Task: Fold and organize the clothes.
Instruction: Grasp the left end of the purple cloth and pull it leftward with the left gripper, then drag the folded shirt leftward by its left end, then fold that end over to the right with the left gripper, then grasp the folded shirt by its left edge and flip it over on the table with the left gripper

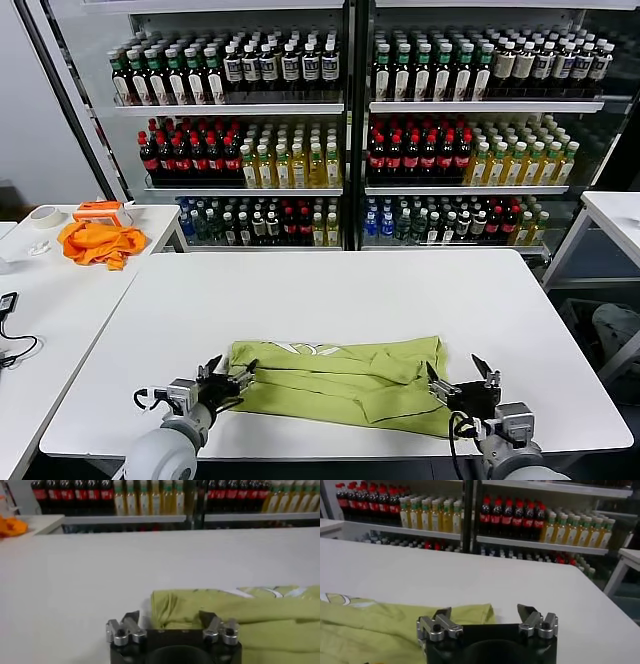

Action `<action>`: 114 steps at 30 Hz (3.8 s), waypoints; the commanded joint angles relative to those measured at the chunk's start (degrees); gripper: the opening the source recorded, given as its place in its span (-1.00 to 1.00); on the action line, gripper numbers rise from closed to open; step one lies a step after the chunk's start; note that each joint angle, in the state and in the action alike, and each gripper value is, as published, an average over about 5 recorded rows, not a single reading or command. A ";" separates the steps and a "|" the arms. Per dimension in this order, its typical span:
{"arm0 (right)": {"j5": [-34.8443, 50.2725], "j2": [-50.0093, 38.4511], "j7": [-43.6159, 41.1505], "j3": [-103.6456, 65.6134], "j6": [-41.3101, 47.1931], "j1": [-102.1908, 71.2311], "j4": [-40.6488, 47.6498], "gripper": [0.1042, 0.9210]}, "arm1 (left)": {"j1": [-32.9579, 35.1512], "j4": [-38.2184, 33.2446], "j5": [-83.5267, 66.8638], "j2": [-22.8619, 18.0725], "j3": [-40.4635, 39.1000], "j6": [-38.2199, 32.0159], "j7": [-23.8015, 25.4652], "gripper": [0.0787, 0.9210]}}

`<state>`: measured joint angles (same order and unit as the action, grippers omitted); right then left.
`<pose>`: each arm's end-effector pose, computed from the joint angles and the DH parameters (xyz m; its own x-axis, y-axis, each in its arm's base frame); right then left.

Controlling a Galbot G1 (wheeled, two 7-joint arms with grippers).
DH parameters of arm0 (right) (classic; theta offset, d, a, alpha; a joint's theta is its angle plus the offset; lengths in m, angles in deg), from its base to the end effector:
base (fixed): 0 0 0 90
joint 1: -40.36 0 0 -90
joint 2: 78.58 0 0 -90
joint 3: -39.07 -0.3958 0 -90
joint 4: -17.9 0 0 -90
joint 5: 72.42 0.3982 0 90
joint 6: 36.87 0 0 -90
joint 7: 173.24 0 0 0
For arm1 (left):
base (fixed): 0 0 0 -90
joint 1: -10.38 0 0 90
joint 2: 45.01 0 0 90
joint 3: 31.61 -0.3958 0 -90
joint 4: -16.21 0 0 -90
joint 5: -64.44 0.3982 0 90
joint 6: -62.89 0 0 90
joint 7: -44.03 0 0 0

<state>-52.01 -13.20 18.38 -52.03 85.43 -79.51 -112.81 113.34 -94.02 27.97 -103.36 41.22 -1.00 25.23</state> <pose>0.2013 -0.0620 -0.2555 -0.9184 -0.0249 0.3948 -0.0738 0.9913 -0.1092 0.2856 0.0415 -0.3506 -0.8445 0.1318 0.5190 0.1345 0.9904 -0.0326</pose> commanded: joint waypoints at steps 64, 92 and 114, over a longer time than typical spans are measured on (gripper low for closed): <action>-2.04 2.01 -0.54 -1.08 -0.99 2.11 4.60 0.76 | -0.88 -12.51 11.53 -9.19 -2.68 7.01 8.66 -0.96; -4.19 2.63 -0.57 -0.13 -0.78 2.61 4.50 0.76 | -5.72 -8.40 -2.27 -15.75 -5.62 6.92 0.20 -0.47; -3.97 1.31 -1.22 -0.77 -2.09 1.30 3.19 0.76 | 5.52 -1.98 16.55 -8.28 9.76 6.88 1.58 0.76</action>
<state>-55.94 -11.64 17.17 -52.68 83.60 -77.93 -109.38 115.68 -100.91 38.48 -112.67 47.55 5.89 26.63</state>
